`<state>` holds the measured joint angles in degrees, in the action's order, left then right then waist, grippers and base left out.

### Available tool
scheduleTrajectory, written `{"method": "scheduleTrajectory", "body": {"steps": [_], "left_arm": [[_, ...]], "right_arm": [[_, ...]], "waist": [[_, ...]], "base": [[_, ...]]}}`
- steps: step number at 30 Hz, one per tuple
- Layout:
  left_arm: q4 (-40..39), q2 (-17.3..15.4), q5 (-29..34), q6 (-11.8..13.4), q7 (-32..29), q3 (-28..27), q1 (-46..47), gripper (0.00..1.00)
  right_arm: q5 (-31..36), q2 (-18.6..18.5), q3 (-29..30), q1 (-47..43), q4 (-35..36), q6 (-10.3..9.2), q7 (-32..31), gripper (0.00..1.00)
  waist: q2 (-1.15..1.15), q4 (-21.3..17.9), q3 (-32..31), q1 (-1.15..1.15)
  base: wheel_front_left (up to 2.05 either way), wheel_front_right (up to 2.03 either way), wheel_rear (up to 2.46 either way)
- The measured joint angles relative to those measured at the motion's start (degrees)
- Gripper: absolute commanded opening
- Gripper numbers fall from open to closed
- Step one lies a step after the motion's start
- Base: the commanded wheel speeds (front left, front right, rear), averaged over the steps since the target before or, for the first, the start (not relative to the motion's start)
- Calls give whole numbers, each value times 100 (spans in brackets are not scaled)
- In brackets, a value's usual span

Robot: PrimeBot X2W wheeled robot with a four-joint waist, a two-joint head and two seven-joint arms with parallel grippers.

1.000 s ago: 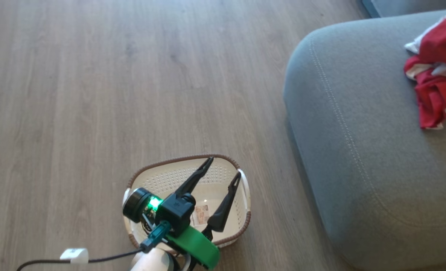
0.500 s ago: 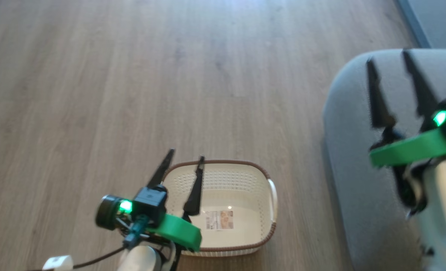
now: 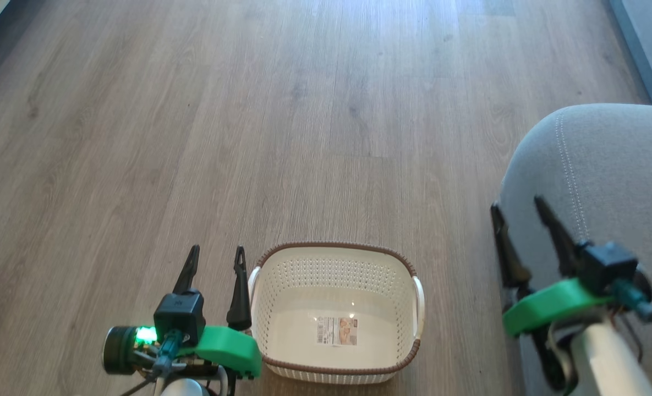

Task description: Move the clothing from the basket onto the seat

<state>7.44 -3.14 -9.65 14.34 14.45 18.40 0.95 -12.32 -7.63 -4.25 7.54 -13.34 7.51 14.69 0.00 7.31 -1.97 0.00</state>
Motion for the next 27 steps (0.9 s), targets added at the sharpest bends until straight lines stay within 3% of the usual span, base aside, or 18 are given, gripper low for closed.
{"method": "scheduleTrajectory", "body": {"steps": [7,12,23,26,27], "left_arm": [[216,1,5,-164,0,-9,-56,100],[202,1,-34,-154,0,-75,-127,100],[452,3,-197,-320,0,-143,-130,100],[437,5,-199,-433,0,-147,-130,100],[438,4,-256,-581,0,-147,-130,100]], "right_arm": [[169,328,203,-606,55,0,0,100],[827,378,286,-790,266,0,0,100],[776,466,536,-840,291,0,0,100],[688,470,519,-842,260,0,0,100],[670,475,520,-842,235,0,0,100]], "waist": [[0,-32,-43,0],[0,-97,-26,0],[0,-233,-2,0],[0,-276,9,0],[0,-304,17,0]], "base": [[0,0,0],[0,0,0],[0,0,0],[0,0,0],[0,0,0]]}}
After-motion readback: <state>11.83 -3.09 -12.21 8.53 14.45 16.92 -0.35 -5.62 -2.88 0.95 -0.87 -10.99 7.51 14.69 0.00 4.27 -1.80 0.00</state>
